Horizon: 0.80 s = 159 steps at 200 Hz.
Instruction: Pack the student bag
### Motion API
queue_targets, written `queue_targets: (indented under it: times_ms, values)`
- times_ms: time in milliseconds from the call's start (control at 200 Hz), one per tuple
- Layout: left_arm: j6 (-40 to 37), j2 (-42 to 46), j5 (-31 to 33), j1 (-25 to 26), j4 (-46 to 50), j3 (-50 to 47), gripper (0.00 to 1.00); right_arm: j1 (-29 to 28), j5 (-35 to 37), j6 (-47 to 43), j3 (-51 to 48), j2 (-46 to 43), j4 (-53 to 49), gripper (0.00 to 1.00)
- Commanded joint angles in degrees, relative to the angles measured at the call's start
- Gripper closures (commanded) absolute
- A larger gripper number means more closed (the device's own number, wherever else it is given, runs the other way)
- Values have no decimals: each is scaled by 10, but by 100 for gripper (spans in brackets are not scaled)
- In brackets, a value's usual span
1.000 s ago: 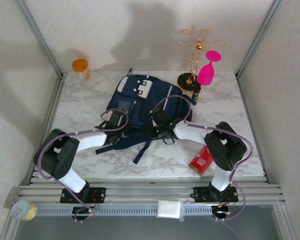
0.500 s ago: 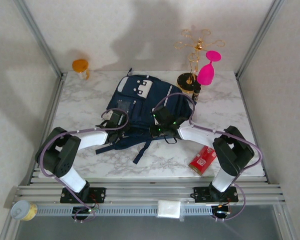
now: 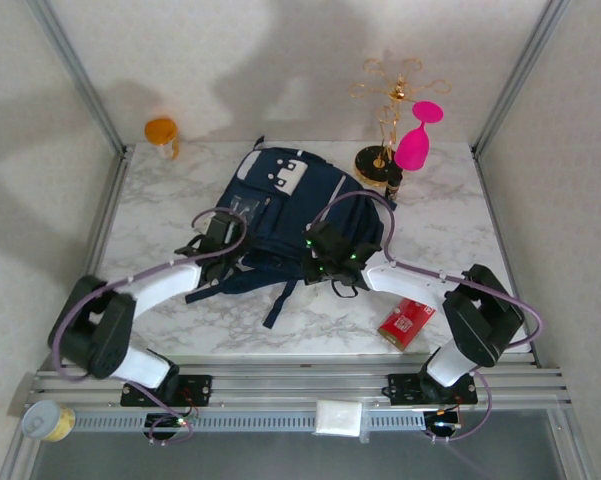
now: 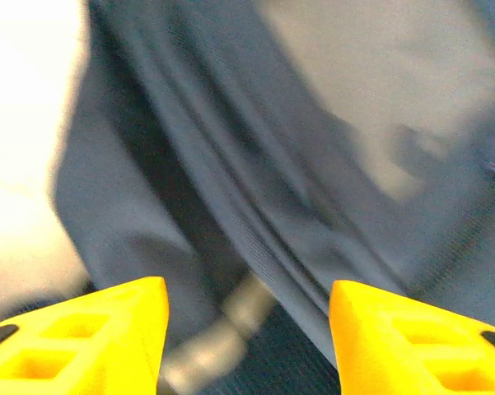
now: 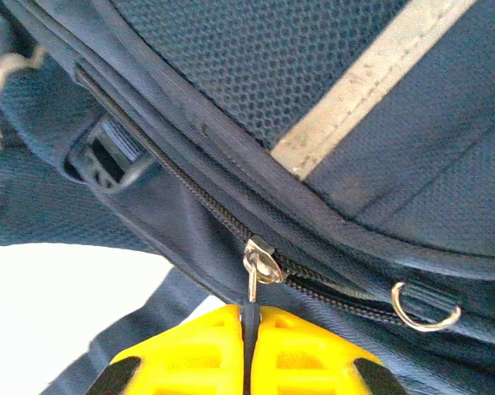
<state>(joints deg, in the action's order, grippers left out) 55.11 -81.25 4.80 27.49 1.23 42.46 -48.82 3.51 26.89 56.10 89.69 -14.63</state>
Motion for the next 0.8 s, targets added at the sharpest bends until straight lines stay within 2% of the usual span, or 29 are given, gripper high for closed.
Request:
queue_targets:
  times_ms: [0, 85, 205, 395, 451, 791]
  values:
    - [80, 52, -29, 52, 1, -20, 43, -7, -35, 21, -8, -34, 52, 100]
    - [143, 60, -47, 85, -49, -40, 45, -6, -37, 16, -9, -41, 59, 100]
    - [197, 33, -21, 127, -68, -24, 45, -6, -44, 13, -28, -55, 83, 100]
    - [238, -30, -19, 133, -142, -4, 47, -6, -56, 9, -47, -56, 110, 100]
    - [246, -49, -14, 134, -139, 12, 48, -6, -62, 6, -50, -56, 118, 100]
    - [293, -98, 51, 141, -155, 35, 67, -5, -67, -20, -58, -55, 132, 100]
